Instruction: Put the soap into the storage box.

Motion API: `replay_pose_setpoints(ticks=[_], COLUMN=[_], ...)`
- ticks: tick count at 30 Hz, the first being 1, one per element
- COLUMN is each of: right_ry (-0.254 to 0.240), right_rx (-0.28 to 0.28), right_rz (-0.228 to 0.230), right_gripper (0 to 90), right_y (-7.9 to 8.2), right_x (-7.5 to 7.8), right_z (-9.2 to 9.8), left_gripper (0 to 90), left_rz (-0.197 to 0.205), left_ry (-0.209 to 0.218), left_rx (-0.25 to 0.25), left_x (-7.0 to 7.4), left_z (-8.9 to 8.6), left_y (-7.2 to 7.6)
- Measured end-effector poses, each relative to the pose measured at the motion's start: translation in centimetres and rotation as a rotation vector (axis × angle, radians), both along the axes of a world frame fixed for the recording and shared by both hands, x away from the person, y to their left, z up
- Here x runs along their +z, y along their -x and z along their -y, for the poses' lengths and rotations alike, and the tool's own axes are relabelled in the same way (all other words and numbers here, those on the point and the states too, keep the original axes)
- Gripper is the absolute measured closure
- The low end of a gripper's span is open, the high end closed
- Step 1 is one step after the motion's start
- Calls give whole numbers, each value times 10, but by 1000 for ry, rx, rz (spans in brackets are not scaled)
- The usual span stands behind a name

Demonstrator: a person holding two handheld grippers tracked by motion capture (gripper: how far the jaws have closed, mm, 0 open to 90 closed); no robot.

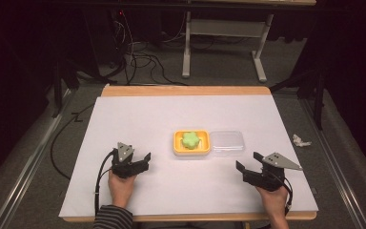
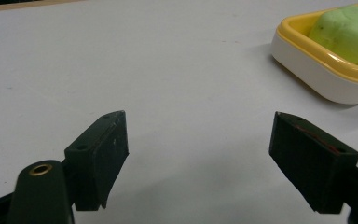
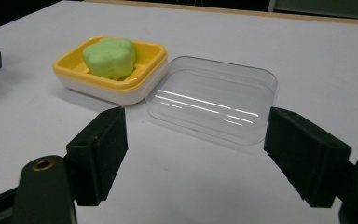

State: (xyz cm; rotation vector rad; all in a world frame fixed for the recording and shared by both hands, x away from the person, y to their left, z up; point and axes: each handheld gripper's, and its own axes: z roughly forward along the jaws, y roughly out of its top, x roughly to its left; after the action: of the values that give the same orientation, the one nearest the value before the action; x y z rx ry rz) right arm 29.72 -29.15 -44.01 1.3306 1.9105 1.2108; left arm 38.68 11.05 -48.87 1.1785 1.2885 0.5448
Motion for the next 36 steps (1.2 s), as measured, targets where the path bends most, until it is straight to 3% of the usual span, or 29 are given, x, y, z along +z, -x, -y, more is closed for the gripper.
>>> replay_pose_setpoints(ticks=[13, 36], right_ry=[31, 95], right_rx=[-3, 8], right_rz=[-25, -142], right_gripper=[230, 246], right_y=[-3, -20], right_x=[-8, -25], right_z=[-8, -17], left_gripper=[200, 203], left_rz=[2, -1], left_ry=[5, 6], left_rx=[-2, -1], left_x=[0, 0], left_z=[0, 0], left_y=[0, 0])
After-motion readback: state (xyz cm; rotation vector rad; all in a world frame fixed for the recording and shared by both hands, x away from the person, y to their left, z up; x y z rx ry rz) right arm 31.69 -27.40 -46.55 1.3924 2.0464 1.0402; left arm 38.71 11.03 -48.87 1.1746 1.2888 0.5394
